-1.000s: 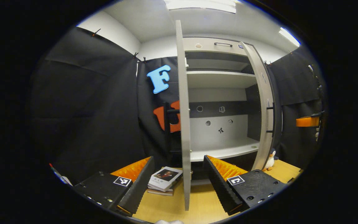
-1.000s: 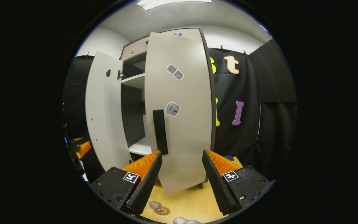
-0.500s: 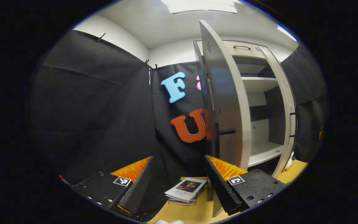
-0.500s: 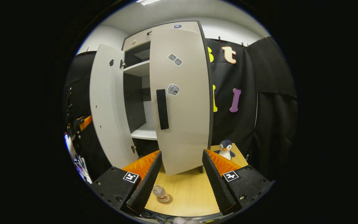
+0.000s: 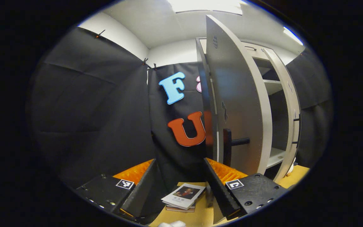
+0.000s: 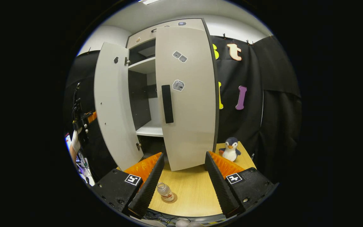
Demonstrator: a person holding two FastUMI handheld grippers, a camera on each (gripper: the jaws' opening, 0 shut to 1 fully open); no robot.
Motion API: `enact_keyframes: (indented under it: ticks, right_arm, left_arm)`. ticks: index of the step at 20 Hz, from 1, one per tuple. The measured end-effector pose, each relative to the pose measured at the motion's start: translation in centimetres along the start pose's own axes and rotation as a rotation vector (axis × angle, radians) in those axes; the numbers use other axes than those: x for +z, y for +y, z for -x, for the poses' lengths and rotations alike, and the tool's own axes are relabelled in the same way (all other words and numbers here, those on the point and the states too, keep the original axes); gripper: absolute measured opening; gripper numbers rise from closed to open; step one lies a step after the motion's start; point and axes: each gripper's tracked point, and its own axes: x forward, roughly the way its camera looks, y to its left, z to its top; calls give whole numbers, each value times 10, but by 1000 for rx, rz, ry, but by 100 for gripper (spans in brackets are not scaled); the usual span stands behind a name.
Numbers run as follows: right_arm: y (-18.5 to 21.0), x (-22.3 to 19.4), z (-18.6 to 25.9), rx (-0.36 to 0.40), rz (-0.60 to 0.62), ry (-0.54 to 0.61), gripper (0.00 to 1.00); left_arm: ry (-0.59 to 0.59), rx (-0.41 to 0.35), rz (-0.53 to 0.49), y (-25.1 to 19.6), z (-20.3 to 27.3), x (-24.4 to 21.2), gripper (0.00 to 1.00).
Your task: Grasp the bottle in the cabinet with the left hand and place it on the coaster, then close the right door with the right hand and the left door with the left hand.
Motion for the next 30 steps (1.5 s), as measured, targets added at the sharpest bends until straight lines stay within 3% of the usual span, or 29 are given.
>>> enact_keyframes:
  ticks: [1,2,3,12,22,24,30]
  right_arm:
    - [2,-2,-1,5,-1,4,81]
    - [2,-3,-3,9,0,7,81]
    - [3,-3,-4,12,-1,6,81]
    - [-9,0,-19,75,-10,19,81]
    - [-31,8,-8,94,-4,14,81]
    - [-35,10,-3,95,-5,4,81]
    - [-51,11,6,56,-20,-9,81]
  left_arm:
    - [4,2,0,0,0,0,88]
    - [3,7,-5,0,1,1,80]
    - [4,18,-11,1,0,3,84]
    - [20,22,-11,-33,9,4,84]
    - [33,-76,-19,-139,-4,11,85]
    - [17,-84,-33,-155,-13,16,99]
    - [28,-113,-28,-175,-4,17,95]
